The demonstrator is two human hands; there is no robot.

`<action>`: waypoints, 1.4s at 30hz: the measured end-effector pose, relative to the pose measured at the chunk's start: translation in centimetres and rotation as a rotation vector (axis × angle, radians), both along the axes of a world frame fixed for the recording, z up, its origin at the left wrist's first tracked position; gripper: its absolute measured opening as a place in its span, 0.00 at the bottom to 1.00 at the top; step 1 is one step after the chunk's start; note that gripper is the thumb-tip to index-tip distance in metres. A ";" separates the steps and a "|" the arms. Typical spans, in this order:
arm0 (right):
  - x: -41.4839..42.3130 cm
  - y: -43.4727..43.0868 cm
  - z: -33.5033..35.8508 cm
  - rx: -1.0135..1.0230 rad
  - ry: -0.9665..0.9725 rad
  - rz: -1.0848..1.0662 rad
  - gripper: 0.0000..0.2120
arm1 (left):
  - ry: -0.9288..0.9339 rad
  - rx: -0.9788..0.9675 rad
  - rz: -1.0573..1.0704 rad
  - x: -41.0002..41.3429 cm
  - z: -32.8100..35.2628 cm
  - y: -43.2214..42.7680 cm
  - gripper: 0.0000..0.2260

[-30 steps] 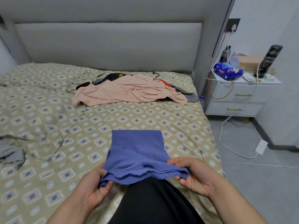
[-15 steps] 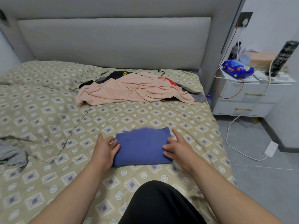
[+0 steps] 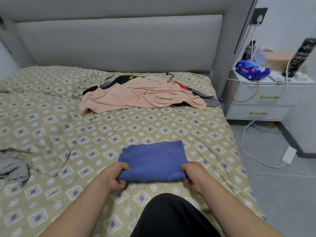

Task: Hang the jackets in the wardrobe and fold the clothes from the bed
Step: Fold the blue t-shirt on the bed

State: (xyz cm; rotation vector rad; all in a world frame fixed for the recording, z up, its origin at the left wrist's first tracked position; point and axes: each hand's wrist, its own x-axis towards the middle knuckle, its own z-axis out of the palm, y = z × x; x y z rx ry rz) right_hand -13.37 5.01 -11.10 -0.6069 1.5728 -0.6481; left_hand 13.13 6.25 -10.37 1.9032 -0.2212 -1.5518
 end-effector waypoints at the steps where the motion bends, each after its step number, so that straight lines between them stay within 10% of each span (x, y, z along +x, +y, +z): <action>1: -0.8 0.3 0.1 0.021 0.020 0.022 0.09 | -0.004 0.036 -0.075 0.1 0.1 0.6 0.08; 10: -1.6 4.0 -0.9 -0.029 -0.237 -0.063 0.08 | -0.173 -0.193 -0.390 -4.4 0.6 3.5 0.11; 24: -12.0 7.5 10.9 -0.298 -0.557 -0.226 0.15 | 0.257 -0.541 -0.264 -13.2 10.1 2.5 0.11; 42: -35.7 1.4 16.2 -0.686 -0.038 -0.398 0.16 | 0.124 -0.850 -0.586 -39.2 14.9 -8.8 0.09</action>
